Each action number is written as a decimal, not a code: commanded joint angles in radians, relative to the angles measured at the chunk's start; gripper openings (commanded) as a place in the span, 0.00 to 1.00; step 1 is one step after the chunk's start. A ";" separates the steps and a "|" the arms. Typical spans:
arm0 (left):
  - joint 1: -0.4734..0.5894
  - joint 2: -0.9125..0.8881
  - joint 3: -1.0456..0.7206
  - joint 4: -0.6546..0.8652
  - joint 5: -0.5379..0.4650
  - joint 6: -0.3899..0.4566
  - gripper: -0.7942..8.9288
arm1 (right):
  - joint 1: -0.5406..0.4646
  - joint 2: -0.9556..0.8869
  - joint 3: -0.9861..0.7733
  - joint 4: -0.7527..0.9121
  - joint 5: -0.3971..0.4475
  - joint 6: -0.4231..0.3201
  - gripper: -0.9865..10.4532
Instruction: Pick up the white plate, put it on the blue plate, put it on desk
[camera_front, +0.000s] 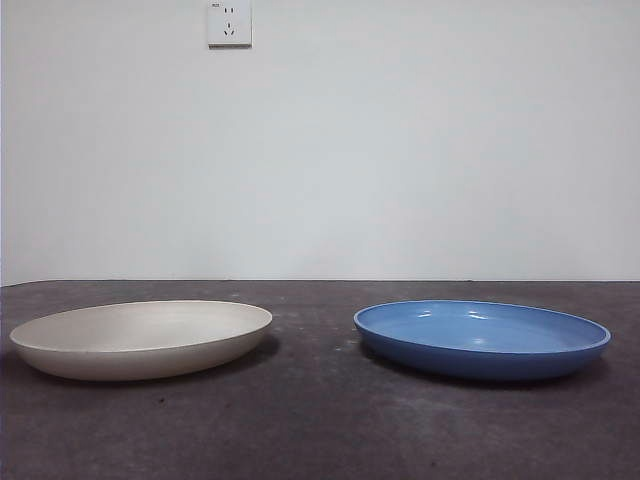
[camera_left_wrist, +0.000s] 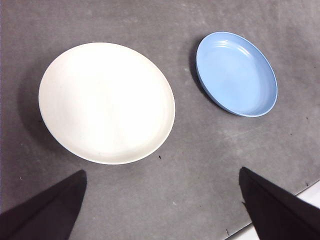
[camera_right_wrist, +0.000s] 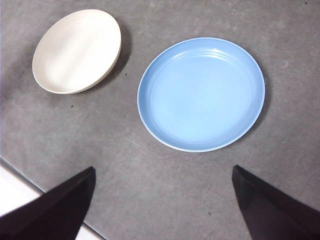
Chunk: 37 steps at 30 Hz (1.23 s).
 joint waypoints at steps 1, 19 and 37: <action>-0.002 0.027 0.021 0.028 -0.021 -0.001 0.59 | 0.002 0.005 0.018 0.011 0.001 0.009 0.47; -0.002 0.477 0.021 0.320 -0.217 -0.050 0.59 | 0.034 0.005 0.018 0.011 0.000 0.012 0.47; -0.002 0.849 0.022 0.524 -0.277 -0.048 0.59 | 0.034 0.005 0.017 0.011 0.001 0.012 0.47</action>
